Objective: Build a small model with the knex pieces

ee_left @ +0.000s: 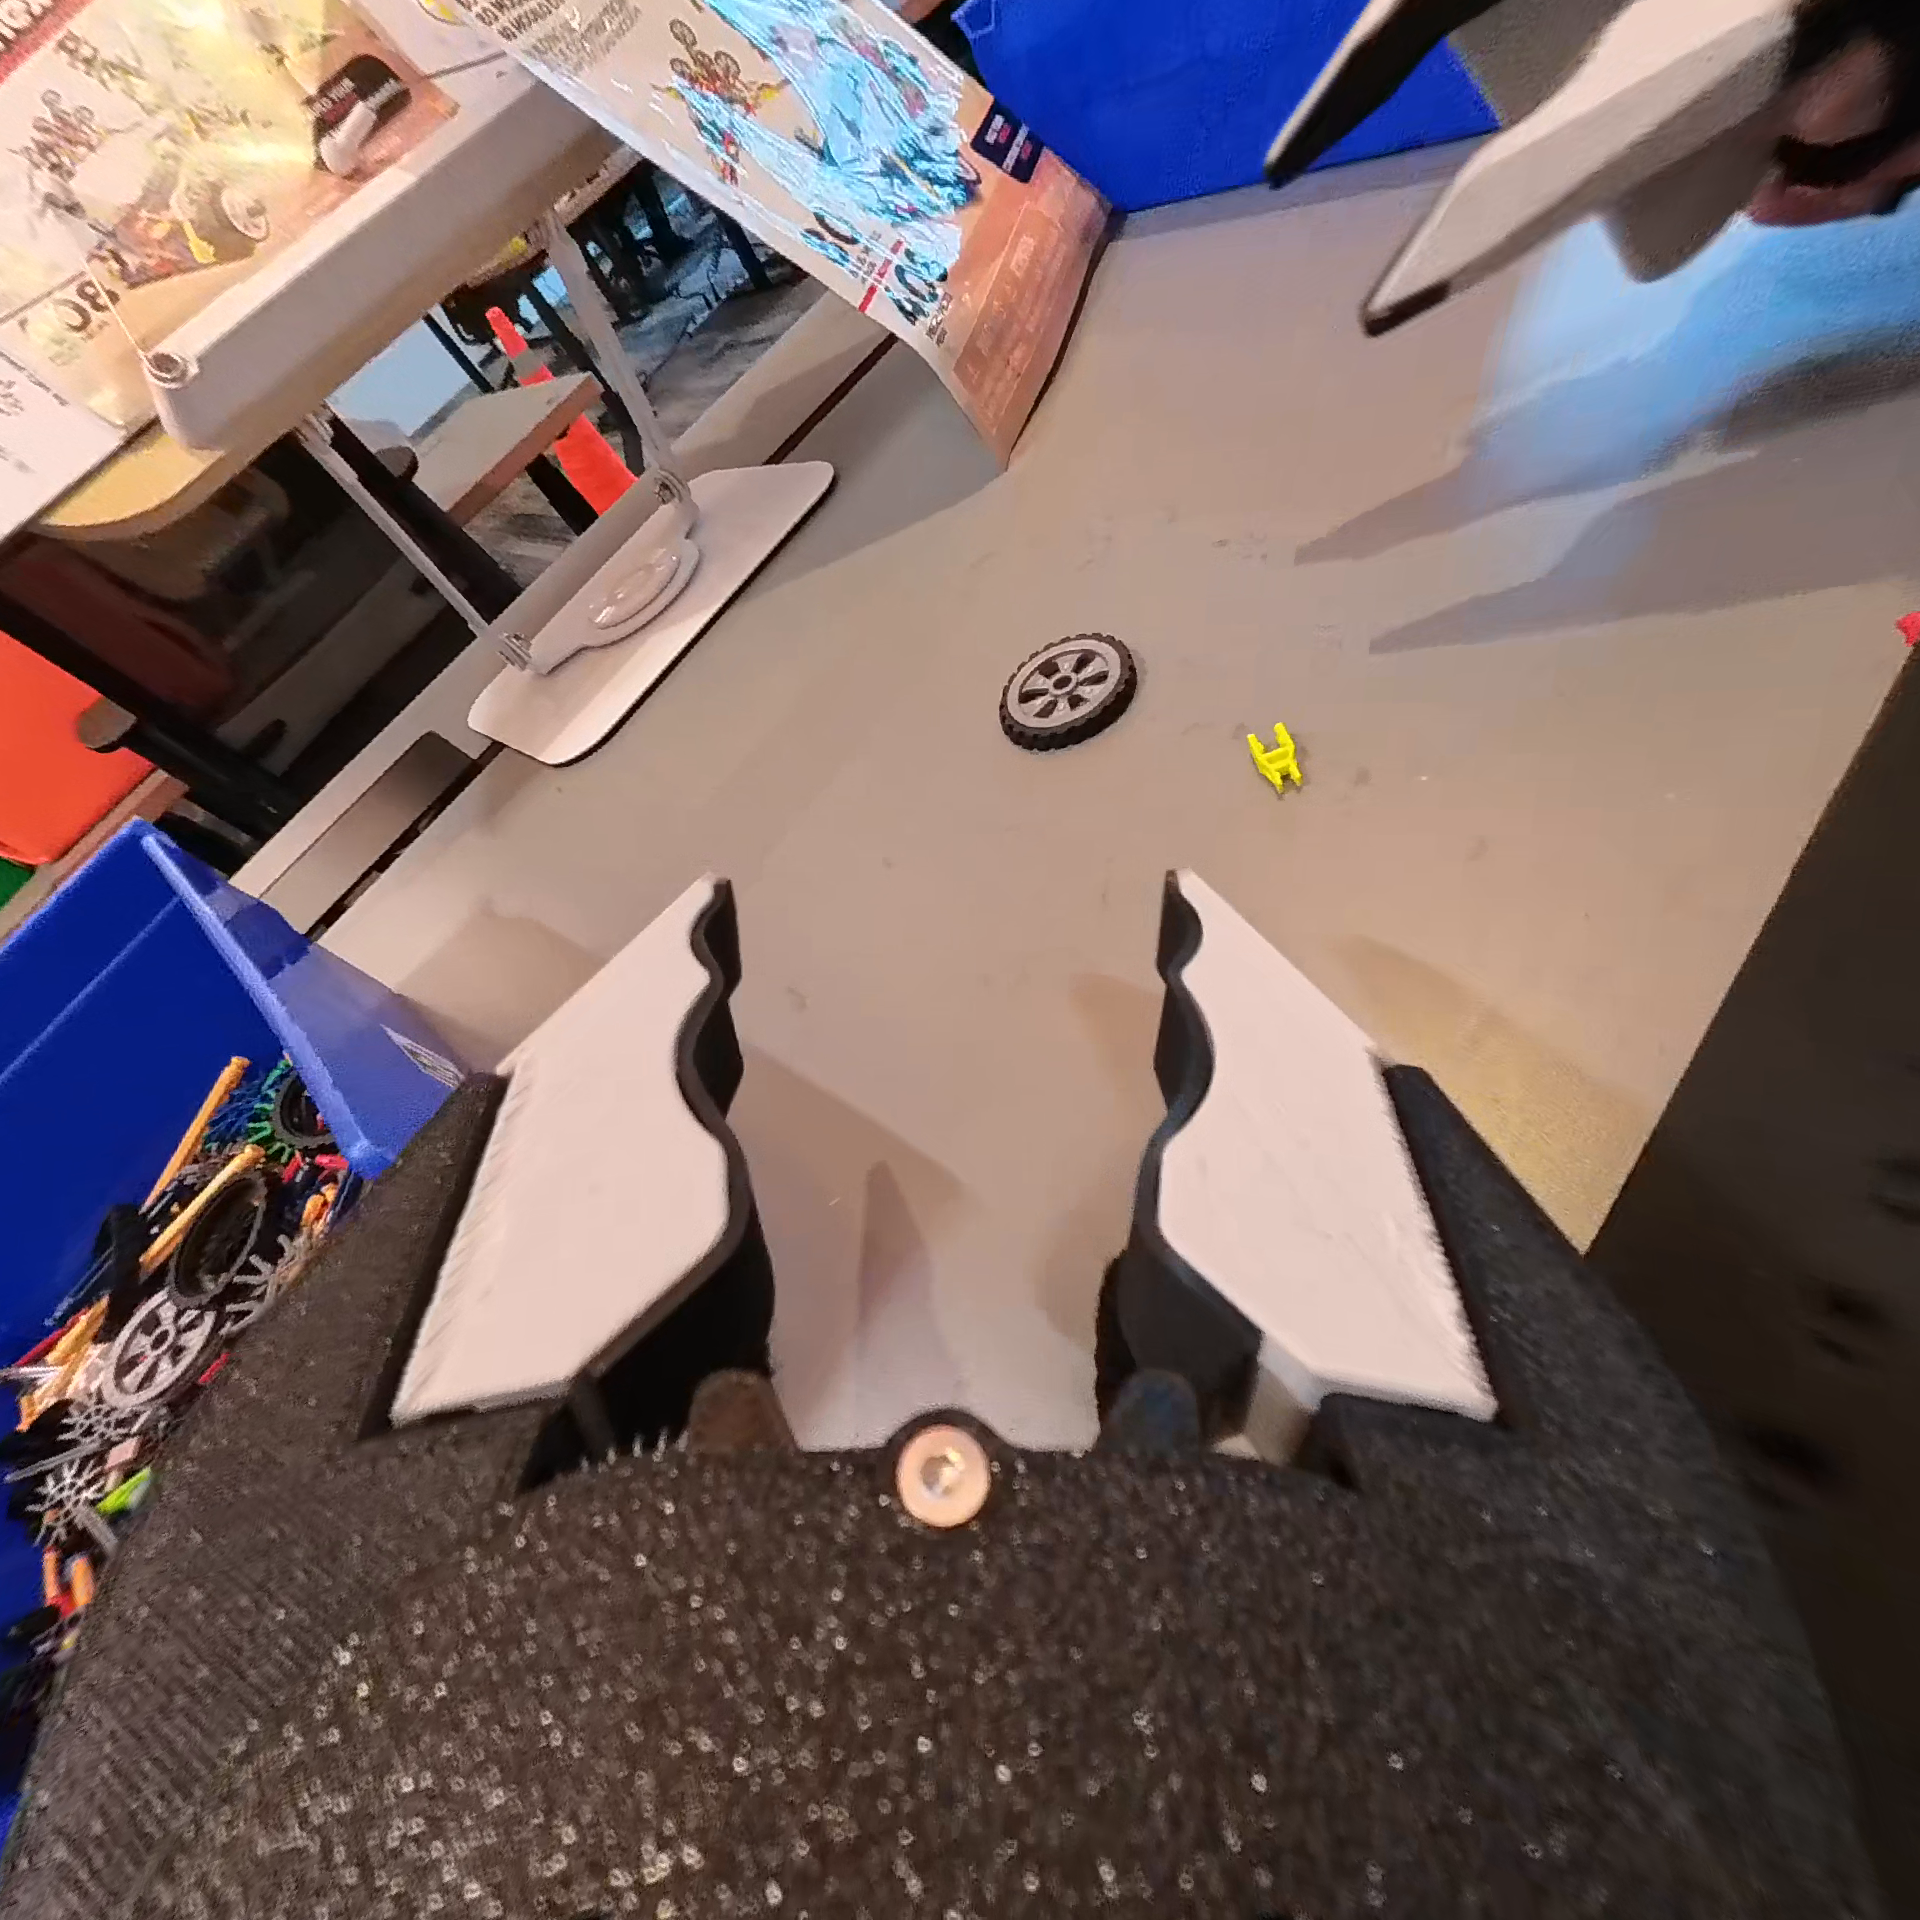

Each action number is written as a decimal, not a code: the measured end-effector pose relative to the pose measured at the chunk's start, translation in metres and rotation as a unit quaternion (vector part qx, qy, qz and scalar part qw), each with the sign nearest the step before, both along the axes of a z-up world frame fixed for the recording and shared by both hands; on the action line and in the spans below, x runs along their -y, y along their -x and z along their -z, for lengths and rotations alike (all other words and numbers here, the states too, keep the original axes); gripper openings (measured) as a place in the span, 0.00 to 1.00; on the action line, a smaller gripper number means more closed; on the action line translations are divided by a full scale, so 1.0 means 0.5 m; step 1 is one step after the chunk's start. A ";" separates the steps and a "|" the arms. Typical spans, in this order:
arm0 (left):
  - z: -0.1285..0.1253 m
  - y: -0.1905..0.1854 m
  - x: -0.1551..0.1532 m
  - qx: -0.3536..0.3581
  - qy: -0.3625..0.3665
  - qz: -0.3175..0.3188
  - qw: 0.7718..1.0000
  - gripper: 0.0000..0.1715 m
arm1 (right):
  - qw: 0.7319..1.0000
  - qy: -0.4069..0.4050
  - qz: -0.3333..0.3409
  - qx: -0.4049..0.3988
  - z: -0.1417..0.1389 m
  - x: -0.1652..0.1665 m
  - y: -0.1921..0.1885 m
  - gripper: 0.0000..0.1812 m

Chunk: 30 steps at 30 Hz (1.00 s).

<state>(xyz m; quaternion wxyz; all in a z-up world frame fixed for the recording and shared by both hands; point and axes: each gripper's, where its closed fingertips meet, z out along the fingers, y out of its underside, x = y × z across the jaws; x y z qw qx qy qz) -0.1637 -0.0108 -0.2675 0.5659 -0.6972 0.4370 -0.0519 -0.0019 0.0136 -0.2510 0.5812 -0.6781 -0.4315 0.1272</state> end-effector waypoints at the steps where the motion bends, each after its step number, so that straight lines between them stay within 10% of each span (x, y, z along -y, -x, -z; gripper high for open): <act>1: 0.001 0.000 -0.001 0.000 0.001 -0.001 1.000 0.46 | 1.000 -0.004 0.003 0.009 0.005 0.012 -0.001 0.28; 30: 0.083 -0.030 0.021 -0.108 0.029 -0.001 0.994 0.51 | 0.996 0.041 -0.021 0.081 0.088 0.064 0.004 0.38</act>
